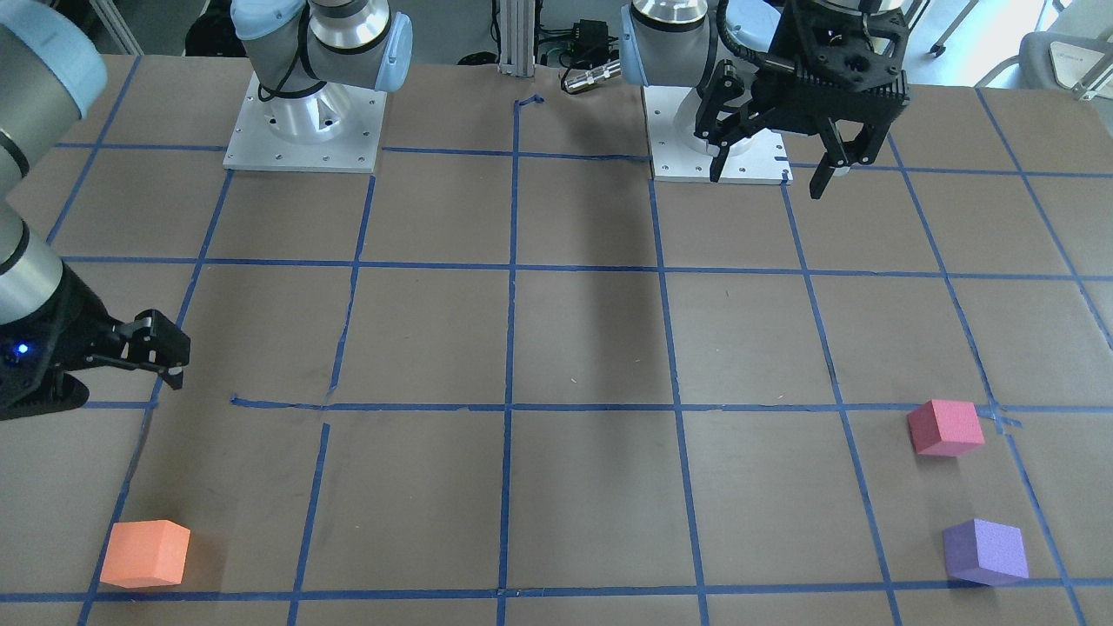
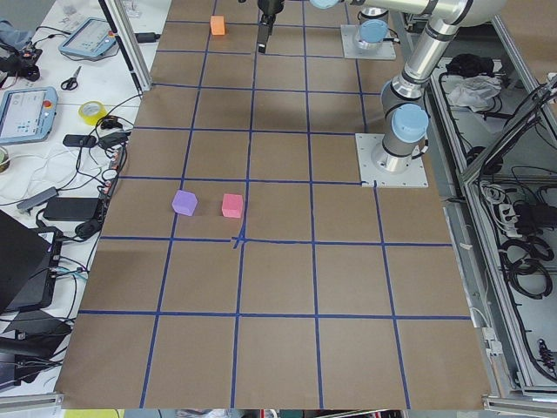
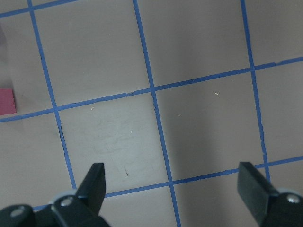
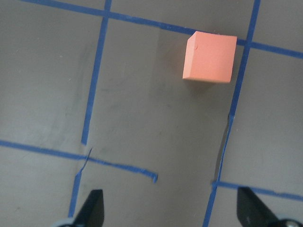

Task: Arrange blocks in a line
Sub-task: 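Lower the right gripper onto the orange cube and grasp it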

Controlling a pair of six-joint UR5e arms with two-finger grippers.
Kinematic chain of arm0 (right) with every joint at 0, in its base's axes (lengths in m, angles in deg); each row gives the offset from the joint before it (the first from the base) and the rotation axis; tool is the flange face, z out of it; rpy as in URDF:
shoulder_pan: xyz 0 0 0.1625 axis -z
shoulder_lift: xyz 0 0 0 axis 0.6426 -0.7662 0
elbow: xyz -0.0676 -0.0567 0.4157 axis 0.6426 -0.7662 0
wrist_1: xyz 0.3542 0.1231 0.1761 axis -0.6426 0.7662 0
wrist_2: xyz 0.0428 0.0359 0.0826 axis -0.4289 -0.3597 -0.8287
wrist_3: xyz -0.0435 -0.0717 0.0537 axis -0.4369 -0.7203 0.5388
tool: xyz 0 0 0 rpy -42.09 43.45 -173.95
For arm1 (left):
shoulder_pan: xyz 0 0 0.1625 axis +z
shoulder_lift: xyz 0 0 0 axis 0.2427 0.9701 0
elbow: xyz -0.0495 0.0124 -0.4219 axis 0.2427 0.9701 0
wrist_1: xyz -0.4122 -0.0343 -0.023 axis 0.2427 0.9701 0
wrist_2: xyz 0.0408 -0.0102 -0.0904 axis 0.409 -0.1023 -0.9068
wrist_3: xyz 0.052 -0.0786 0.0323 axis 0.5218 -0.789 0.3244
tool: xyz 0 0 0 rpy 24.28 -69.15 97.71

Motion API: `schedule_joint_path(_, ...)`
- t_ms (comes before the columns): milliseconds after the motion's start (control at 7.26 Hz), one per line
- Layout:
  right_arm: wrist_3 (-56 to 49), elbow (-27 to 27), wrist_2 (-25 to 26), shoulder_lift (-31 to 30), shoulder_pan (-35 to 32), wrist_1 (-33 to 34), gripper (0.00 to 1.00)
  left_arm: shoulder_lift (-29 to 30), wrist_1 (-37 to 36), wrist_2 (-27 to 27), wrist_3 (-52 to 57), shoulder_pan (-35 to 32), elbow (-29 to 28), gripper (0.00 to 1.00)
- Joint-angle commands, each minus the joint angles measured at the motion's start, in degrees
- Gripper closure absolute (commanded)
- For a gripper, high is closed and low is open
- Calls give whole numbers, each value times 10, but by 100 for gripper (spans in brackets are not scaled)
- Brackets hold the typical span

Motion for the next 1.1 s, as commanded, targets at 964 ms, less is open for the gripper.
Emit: schedule_joint_path(964,-60,-6,-5,191,26,259,0,0,-1,0,0,1,4,0)
